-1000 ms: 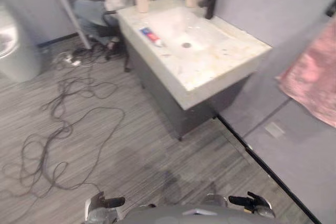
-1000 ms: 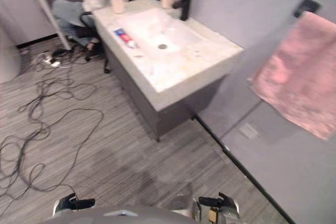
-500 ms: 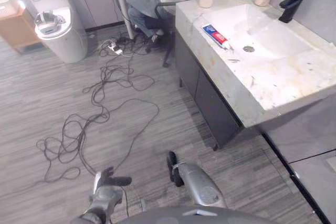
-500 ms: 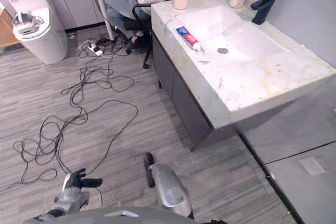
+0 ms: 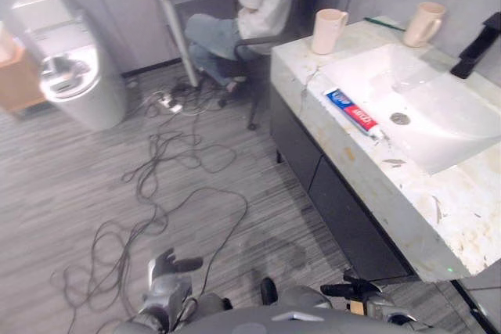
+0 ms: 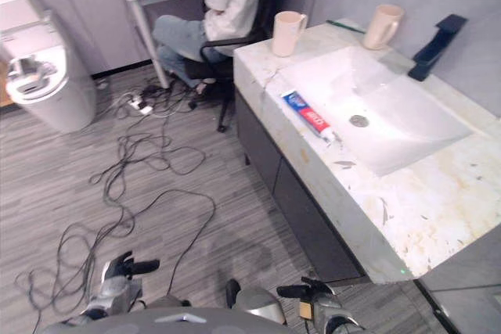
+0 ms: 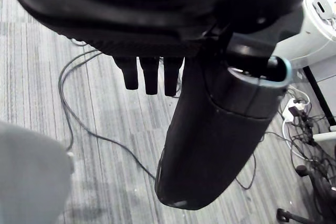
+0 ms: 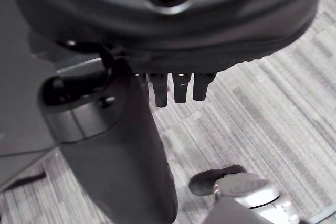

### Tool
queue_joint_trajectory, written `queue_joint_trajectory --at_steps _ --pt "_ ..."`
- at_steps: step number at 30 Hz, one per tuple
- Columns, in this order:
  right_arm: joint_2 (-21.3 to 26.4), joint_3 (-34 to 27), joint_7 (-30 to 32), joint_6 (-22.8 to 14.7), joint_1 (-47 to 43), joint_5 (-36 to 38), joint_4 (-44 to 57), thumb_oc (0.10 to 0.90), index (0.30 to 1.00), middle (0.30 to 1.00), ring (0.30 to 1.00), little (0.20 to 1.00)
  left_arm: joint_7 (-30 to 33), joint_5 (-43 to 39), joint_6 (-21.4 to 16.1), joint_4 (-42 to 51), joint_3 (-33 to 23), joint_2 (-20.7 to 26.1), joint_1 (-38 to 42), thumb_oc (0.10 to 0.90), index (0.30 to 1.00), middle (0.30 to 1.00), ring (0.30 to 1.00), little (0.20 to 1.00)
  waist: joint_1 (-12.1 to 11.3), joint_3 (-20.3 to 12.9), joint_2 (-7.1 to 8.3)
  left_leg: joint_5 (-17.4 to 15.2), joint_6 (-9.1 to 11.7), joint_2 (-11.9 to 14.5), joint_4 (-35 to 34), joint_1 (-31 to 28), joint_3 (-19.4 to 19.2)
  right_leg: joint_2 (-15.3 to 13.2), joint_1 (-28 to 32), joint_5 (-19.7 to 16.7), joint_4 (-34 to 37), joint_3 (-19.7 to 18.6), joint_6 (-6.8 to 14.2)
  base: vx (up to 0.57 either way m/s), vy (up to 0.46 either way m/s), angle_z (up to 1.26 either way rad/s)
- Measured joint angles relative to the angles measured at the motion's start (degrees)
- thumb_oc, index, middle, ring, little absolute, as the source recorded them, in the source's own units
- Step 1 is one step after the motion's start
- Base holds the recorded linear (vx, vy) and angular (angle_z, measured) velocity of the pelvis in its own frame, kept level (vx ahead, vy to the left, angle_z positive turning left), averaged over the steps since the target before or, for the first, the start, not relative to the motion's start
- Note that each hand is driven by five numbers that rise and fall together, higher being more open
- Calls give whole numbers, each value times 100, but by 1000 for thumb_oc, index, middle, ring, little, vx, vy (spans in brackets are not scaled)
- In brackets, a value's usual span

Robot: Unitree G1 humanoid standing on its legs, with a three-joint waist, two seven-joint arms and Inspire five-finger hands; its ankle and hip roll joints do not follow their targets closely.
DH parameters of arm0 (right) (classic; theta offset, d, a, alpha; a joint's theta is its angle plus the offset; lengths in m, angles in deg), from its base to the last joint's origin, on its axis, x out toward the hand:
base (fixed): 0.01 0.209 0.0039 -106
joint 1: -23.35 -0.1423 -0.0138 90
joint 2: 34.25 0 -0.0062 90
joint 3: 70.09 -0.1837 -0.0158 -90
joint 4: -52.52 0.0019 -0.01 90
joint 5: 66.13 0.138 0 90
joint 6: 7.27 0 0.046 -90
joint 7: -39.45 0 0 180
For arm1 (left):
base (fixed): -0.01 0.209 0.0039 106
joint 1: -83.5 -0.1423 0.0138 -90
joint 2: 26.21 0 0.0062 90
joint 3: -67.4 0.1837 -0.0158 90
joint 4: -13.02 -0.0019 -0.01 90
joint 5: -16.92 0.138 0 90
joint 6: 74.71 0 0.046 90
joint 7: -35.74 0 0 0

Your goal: Organize the bathroom.

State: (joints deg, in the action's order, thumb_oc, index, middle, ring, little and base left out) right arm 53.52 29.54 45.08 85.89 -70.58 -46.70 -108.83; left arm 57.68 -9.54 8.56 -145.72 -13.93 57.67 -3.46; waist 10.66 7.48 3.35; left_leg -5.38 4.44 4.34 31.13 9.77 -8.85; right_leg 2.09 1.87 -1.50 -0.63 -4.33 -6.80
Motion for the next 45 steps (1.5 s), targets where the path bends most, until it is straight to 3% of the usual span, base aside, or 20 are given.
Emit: queue_joint_trajectory --at_steps 5,7,8,9,11,12,14,17,20,23,24,27,29,31,33,35,38,40,42,45 --pt "63 6 178 33 33 4 -163 800 900 900 900 900 83 -1077 -293 -209 -727 71 -193 800 900 900 900 900 -195 44 -20 565 130 277 -2826 -238 1221 128 89 208 8 -1458 329 367 403 -175" --pt "209 -14 240 152 166 3 -348 800 900 900 900 900 -68 -1102 -392 -286 -871 79 -290 800 900 900 900 900 -423 93 -173 836 72 495 -3650 -329 1929 74 134 435 5 -1976 553 347 466 -181" --pt "307 -1 245 159 233 4 -386 800 900 900 900 900 -130 -1078 -453 -273 -922 16 -331 800 900 900 900 900 -518 130 -299 744 -56 666 -3614 -394 1819 65 65 484 -65 -1820 596 218 370 -160" --pt "384 -40 249 124 334 2 -402 800 900 900 900 900 -202 -938 -458 -314 -967 -17 -342 800 900 900 900 900 -558 157 -366 944 163 788 -3568 -457 1599 -67 99 552 -53 -1736 685 262 533 -143" --pt "302 -152 274 83 484 35 -431 800 900 900 900 900 -341 -429 -433 -393 -882 67 -414 800 900 900 900 900 -605 144 -213 1208 142 470 -3405 -584 883 -612 56 727 -170 -1121 615 190 431 -108" --pt "174 -191 306 11 609 223 -417 800 900 900 900 900 -396 -203 -413 -391 -608 245 -437 800 900 900 900 900 -564 130 -106 1260 31 278 -3499 -716 712 -893 34 513 -344 -639 888 210 465 -70" --pt "-53 -374 357 -102 748 405 -375 800 900 900 900 900 -577 -170 -420 -369 -231 454 -359 800 900 900 900 900 -483 151 -96 1220 -190 32 -3643 -912 490 -1107 -182 205 -774 -359 1288 189 414 -59" --pt "-154 -433 332 -351 817 93 -17 800 900 900 900 900 -686 -368 -294 -369 -253 454 -240 800 900 900 900 900 -235 339 -424 1014 -491 -142 -3650 -1272 -61 -1136 -1128 -110 -2355 -322 1460 226 284 -88" --pt "-186 -74 182 -388 692 -377 113 800 900 900 900 900 -409 -545 -291 -264 -456 407 -391 800 900 900 900 900 -298 254 -541 840 -384 -108 -3646 -1429 -1157 -938 -1791 221 -2285 786 1298 165 84 -144" --pt "-238 -8 129 -394 763 -709 201 800 900 900 900 900 -80 -706 -220 -260 -723 526 -474 800 900 900 900 900 -367 70 -219 563 -292 -175 -3644 -1504 -1684 -670 -1698 362 -1506 1884 1291 209 114 -131" --pt "-319 -31 109 -448 753 -723 146 800 900 900 900 900 52 -685 -211 -274 -790 651 -530 800 900 900 900 900 -430 8 32 426 -310 -310 -3643 -1553 -1625 -625 -1627 292 -1202 1930 1174 228 116 -120" --pt "-269 -77 136 -480 991 -683 117 800 900 900 900 900 226 -586 -198 -240 -720 593 -374 800 900 900 900 900 -241 33 64 450 -283 -196 -3598 -1751 -1047 -304 -1002 -36 -532 1946 976 200 113 -10" --pt "-273 -87 228 -490 1172 -681 24 800 900 900 900 900 392 -447 -275 92 -707 536 -297 800 900 900 900 900 -281 -3 201 331 -34 -154 -2796 -1603 -659 -290 -593 -29 -170 1927 853 109 120 14" --pt "-159 -21 279 -492 1221 -679 26 800 900 900 900 900 665 -383 -468 451 -685 408 -247 800 900 900 900 900 -412 -37 260 31 170 -165 -1423 -1052 -122 -363 -237 -263 270 1717 499 85 177 -33" --pt "98 -1 275 -486 971 -677 24 800 900 900 900 900 1149 -177 -660 740 -693 157 -218 800 900 900 900 900 -502 -62 -49 42 182 42 -1964 -917 -68 -274 -74 -327 571 1551 516 54 236 -54" --pt "217 0 280 -468 768 -652 73 800 900 900 900 900 1664 90 -828 849 -720 10 -112 800 900 900 900 900 -573 81 -249 370 102 84 -2451 -795 33 -267 -18 -395 543 1496 470 -36 95 -33" --pt "211 10 301 -465 745 -458 269 800 900 900 900 900 2663 508 -908 1590 -729 -8 -189 800 900 900 900 900 -623 17 -542 973 -124 70 -3030 -747 145 -212 26 -278 570 1427 697 8 145 -20" --pt "160 13 328 -464 702 -504 275 800 900 900 900 900 3099 737 -900 2235 -768 117 -192 800 900 900 900 900 -646 -19 -549 1049 -225 -26 -3469 -945 121 -290 63 -235 567 1421 858 -6 61 8" --pt "81 125 332 -390 710 -552 377 800 900 900 900 900 3581 1190 -720 3642 -773 515 -339 800 900 900 900 900 -719 83 -369 1102 -277 -144 -3624 -1013 132 -394 85 -248 567 1432 951 -11 23 14" --pt "-90 124 346 -347 777 -538 397 800 900 900 900 900 4126 1995 -688 5081 -1138 1472 -324 800 900 900 900 900 -756 56 -200 1062 -352 -297 -3611 -1050 235 -546 182 -204 557 1522 1050 -9 9 17"
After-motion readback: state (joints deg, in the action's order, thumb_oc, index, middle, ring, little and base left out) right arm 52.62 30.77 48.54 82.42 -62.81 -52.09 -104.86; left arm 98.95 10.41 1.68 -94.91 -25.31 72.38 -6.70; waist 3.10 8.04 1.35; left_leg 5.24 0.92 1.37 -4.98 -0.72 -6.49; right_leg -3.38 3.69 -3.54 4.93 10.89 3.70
